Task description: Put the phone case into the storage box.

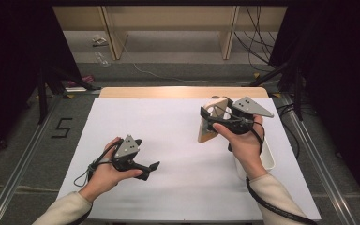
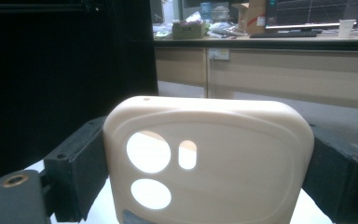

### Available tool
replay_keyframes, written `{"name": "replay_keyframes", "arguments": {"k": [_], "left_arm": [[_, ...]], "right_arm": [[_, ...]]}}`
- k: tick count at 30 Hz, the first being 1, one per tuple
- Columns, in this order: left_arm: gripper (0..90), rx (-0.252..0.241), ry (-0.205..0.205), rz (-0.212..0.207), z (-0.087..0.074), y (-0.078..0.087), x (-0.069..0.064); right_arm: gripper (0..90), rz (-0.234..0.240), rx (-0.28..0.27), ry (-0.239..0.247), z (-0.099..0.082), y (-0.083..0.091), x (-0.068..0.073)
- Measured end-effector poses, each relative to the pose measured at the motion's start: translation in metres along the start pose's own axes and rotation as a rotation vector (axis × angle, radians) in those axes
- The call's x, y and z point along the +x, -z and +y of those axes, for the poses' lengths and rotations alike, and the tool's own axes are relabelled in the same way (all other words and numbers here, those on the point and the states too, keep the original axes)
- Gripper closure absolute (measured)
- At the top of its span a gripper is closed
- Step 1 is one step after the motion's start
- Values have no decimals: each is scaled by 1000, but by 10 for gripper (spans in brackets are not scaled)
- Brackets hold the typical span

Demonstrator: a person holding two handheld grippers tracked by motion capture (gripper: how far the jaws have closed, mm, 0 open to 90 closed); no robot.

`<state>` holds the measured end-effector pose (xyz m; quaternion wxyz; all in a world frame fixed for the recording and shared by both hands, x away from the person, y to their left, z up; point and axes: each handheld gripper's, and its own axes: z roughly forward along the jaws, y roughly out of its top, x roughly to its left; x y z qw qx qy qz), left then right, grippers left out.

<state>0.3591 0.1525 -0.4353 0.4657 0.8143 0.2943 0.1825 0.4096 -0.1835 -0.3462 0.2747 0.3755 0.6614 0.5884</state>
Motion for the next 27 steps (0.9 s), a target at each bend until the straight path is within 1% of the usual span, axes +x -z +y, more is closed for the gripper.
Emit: {"name": "replay_keyframes", "arguments": {"k": [10, 18, 27], "left_arm": [[0, 0, 1, 0, 0, 0, 1], [0, 0, 3, -1, 0, 0, 1], [0, 2, 3, 2, -1, -1, 1]], "right_arm": [[122, -19, -1, 6, 2, 2, -5], [122, -39, -8, 2, 5, 6, -10], [121, -52, -15, -2, 7, 8, -14]]}}
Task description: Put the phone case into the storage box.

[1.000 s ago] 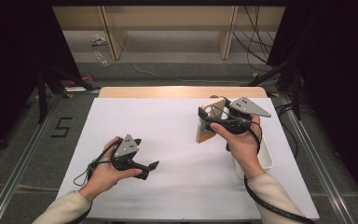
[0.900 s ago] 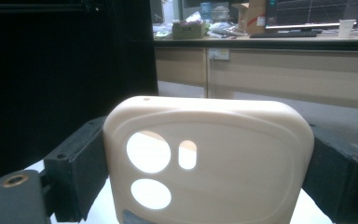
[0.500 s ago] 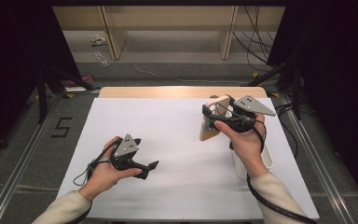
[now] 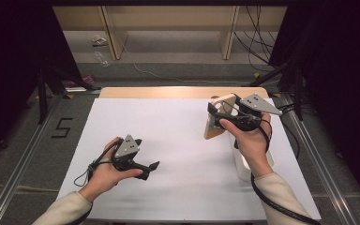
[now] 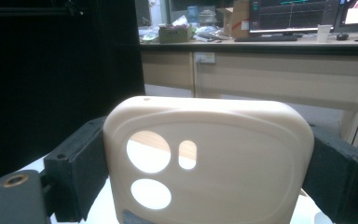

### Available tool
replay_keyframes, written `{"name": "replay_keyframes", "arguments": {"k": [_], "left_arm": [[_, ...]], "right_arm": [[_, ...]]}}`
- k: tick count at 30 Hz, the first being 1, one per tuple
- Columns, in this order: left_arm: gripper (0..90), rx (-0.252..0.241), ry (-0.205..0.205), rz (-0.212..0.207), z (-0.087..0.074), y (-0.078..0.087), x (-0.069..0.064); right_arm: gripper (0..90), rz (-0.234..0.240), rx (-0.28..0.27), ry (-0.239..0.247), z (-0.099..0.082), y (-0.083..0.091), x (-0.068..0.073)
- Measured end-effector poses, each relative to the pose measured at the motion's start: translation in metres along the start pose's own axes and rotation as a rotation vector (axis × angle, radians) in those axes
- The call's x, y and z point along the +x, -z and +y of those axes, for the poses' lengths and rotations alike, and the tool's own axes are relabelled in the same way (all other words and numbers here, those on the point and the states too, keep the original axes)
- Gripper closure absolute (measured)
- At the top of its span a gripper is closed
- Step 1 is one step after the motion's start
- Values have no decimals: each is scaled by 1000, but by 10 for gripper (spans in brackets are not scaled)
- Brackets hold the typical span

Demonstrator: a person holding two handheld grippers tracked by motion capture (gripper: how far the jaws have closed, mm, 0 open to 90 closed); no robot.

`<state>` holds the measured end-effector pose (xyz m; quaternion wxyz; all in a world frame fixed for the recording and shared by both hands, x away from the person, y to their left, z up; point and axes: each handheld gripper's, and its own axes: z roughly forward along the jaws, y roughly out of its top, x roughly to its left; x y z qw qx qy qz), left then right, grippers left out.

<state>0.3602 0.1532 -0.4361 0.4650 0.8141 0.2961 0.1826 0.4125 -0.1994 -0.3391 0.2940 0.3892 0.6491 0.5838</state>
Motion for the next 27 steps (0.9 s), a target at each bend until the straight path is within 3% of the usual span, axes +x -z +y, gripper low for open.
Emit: {"name": "replay_keyframes", "arguments": {"k": [27], "left_arm": [[0, 1, 3, 1, 0, 0, 0]], "right_arm": [[122, -42, -13, -4, 6, 6, -11]]}}
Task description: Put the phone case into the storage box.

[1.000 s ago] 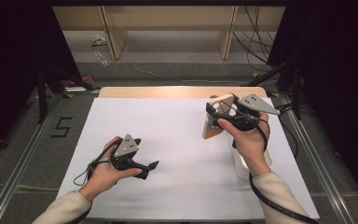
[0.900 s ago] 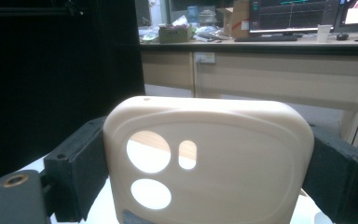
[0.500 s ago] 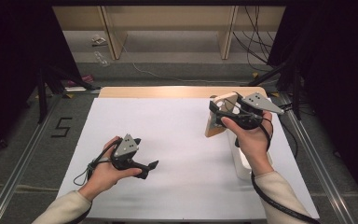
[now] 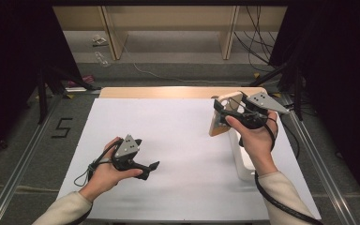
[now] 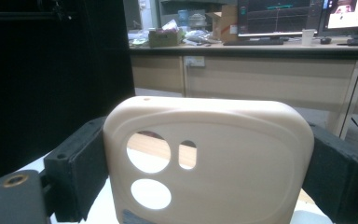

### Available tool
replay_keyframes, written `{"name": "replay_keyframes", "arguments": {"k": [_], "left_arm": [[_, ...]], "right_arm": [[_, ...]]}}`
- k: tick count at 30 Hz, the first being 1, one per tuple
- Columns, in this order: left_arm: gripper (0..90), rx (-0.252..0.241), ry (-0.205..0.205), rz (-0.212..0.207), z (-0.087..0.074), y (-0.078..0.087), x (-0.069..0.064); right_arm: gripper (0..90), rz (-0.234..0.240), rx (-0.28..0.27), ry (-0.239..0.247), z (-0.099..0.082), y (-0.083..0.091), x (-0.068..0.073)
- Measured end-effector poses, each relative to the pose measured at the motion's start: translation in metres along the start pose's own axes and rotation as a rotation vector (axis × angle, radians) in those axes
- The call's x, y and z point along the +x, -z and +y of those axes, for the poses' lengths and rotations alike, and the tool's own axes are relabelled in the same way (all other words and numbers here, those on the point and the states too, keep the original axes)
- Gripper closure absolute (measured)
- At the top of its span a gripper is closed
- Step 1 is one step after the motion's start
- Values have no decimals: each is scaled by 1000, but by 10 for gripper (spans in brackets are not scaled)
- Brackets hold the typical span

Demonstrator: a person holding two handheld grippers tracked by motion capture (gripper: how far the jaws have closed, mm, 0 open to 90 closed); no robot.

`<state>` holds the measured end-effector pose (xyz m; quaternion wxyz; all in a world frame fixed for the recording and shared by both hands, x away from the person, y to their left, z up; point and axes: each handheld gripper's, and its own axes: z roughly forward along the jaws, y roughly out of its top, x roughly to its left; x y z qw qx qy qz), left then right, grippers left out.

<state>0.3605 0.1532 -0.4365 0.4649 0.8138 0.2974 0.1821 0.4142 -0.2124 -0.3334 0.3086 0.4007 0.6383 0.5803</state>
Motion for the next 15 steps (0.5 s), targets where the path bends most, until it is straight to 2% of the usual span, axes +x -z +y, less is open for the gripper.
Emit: {"name": "replay_keyframes", "arguments": {"k": [15], "left_arm": [[0, -1, 2, 1, 0, 0, 0]], "right_arm": [[122, -23, -6, -5, 3, 3, -7]]}}
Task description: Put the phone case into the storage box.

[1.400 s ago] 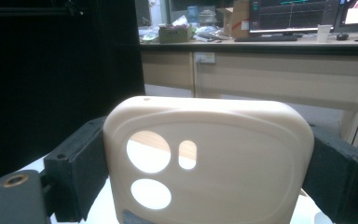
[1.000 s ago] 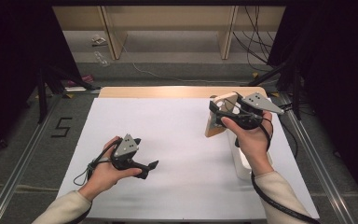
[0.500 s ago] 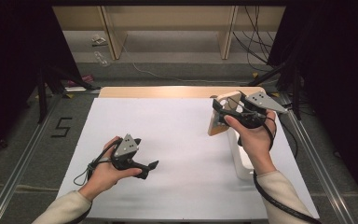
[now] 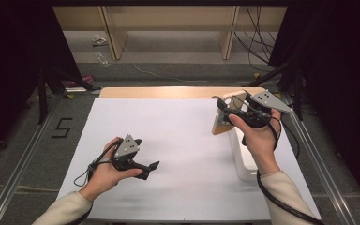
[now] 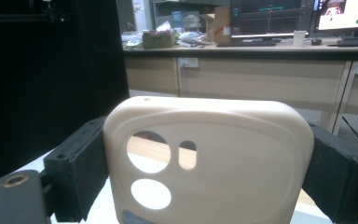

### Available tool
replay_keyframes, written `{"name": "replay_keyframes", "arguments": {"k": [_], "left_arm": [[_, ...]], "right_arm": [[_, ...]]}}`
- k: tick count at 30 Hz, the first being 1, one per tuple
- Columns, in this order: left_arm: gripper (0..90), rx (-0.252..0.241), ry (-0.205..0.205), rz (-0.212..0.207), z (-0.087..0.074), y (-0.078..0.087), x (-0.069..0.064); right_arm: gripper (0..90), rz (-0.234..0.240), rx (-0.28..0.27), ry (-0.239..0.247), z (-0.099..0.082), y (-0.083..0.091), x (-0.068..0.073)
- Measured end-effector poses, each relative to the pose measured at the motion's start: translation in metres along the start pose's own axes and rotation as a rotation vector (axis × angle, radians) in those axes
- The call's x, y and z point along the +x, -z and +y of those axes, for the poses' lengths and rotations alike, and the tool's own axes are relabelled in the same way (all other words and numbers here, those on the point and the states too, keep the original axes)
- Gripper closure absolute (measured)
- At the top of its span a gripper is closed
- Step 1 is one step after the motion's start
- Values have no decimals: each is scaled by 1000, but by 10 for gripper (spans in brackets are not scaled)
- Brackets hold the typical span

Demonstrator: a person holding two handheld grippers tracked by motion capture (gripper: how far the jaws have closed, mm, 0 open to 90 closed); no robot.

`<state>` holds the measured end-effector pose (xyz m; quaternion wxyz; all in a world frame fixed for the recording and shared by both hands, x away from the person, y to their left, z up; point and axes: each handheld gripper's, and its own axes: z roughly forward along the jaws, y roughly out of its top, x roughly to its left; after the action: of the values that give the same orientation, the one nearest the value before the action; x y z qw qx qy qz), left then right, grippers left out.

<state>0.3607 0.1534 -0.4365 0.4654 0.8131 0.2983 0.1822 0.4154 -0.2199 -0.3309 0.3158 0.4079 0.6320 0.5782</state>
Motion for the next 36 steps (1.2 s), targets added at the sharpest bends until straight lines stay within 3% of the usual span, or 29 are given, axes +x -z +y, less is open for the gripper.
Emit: {"name": "replay_keyframes", "arguments": {"k": [36], "left_arm": [[0, 0, 4, 0, 0, 0, 0]], "right_arm": [[122, -56, -11, -4, 4, 5, -15]]}}
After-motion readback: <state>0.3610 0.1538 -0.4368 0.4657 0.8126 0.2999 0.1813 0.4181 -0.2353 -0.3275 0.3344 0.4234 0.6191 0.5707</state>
